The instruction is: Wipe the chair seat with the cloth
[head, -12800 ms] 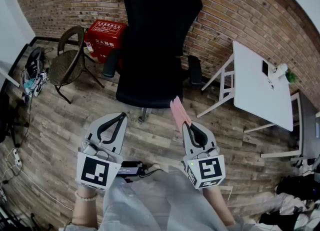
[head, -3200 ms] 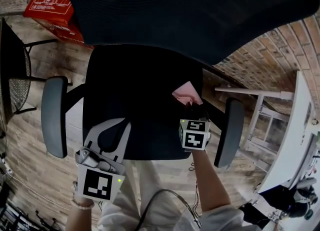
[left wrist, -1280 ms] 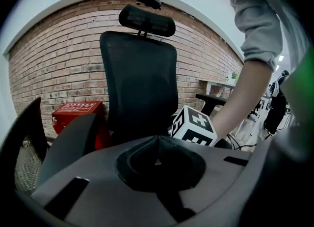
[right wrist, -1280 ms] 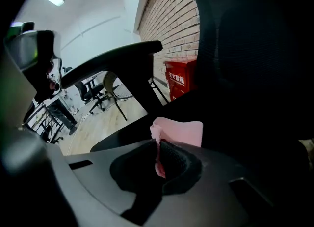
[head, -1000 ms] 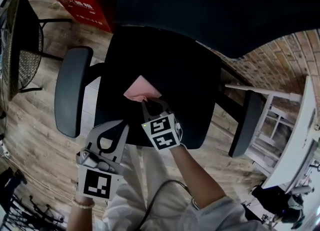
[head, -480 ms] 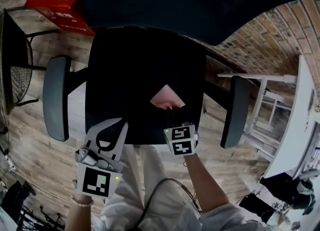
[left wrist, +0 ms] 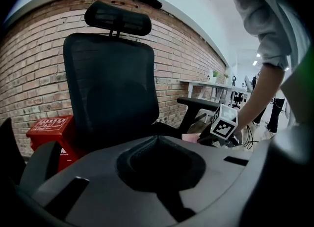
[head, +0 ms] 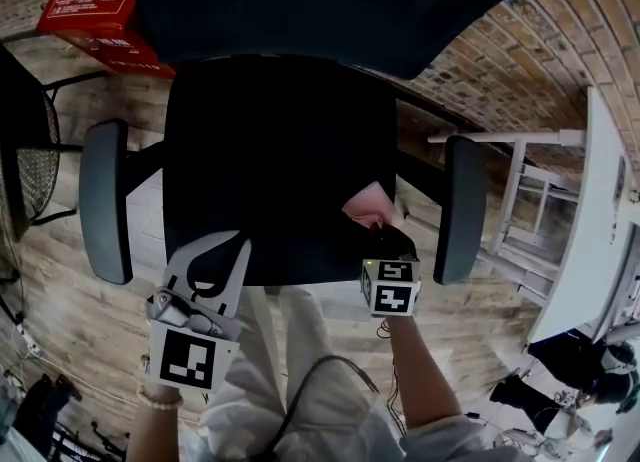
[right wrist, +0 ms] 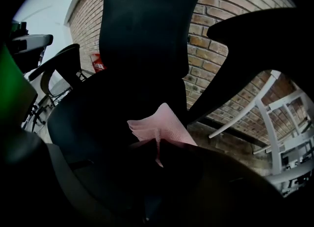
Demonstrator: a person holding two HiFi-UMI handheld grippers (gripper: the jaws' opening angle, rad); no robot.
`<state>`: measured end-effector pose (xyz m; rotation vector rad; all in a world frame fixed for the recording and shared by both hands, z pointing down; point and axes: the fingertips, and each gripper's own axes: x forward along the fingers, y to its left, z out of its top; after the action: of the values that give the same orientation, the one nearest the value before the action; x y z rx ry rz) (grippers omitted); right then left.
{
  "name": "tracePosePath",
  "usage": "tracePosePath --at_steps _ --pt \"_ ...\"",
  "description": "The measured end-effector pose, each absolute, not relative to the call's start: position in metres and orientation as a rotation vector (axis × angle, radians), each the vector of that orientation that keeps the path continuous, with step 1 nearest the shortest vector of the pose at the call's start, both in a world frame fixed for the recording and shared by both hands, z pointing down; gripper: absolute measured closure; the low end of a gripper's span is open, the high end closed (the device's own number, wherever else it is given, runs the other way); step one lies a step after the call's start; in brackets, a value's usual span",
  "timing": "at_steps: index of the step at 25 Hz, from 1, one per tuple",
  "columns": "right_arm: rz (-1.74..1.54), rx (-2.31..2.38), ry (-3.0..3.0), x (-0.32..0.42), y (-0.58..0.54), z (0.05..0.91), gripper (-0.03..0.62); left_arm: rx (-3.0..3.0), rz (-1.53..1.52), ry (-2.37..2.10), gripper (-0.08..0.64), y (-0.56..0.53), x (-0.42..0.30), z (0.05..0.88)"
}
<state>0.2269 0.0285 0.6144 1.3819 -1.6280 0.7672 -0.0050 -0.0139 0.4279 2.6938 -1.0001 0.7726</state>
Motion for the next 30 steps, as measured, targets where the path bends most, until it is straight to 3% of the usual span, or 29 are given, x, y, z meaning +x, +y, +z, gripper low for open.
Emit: tracePosePath --at_steps 12,30 --pt "0.779 1.215 -1.744 0.144 0.034 0.623 0.543 2.659 0.818 -1.09 0.541 -0.012 -0.051 0.426" --pt "0.653 0.654 -2.119 -0.096 0.067 0.616 0.543 2.565 0.802 -1.183 0.541 0.0 -0.106 0.426"
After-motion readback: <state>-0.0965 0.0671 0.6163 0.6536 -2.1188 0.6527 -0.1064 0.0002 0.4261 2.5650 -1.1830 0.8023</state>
